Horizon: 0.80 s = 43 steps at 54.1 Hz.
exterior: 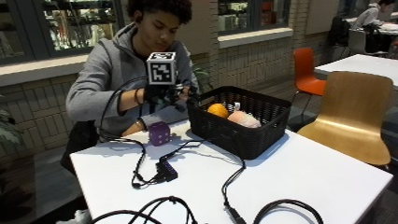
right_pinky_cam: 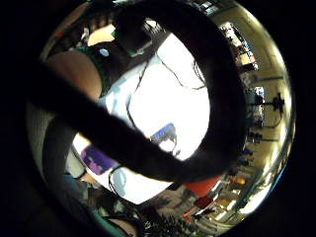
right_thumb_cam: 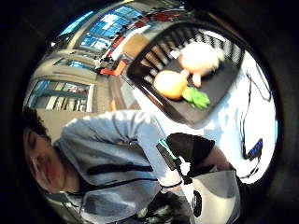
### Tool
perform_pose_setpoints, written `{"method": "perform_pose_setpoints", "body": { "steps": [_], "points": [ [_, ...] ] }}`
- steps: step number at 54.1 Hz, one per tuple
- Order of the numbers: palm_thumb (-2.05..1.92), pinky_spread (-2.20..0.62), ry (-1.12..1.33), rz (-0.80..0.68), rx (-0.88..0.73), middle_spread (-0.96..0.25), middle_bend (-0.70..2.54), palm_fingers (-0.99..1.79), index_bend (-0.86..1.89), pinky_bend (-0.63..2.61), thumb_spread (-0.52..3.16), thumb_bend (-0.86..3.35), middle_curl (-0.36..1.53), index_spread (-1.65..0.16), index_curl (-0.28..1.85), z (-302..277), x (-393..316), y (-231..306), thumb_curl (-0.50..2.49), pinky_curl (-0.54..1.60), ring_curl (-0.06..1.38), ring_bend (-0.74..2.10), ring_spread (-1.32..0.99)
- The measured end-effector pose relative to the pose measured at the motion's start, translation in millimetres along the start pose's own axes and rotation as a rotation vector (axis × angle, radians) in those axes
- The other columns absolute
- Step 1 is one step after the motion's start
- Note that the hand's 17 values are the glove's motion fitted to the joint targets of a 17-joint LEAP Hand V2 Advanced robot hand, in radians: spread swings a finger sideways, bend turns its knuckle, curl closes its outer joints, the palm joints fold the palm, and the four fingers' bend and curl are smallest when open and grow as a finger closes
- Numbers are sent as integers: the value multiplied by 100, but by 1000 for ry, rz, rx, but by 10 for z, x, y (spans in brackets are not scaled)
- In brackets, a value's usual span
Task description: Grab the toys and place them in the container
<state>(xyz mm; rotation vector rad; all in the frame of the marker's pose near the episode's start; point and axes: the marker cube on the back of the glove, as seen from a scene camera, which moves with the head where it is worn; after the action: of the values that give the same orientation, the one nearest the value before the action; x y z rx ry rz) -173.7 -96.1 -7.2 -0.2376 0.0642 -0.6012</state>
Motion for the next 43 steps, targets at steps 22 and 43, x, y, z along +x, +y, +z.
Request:
{"method": "perform_pose_setpoints", "body": {
  "steps": [22,43],
  "points": [
    [12,7,-59,200,-167,-2,17,-12,10,105,124,-1,39,-30,24,1267,-17,679,36,35,45,19,-1],
    [64,-32,-82,193,123,-16,39,103,29,105,143,27,49,-29,37,1554,-129,549,52,38,65,92,-29]
  ]
}}
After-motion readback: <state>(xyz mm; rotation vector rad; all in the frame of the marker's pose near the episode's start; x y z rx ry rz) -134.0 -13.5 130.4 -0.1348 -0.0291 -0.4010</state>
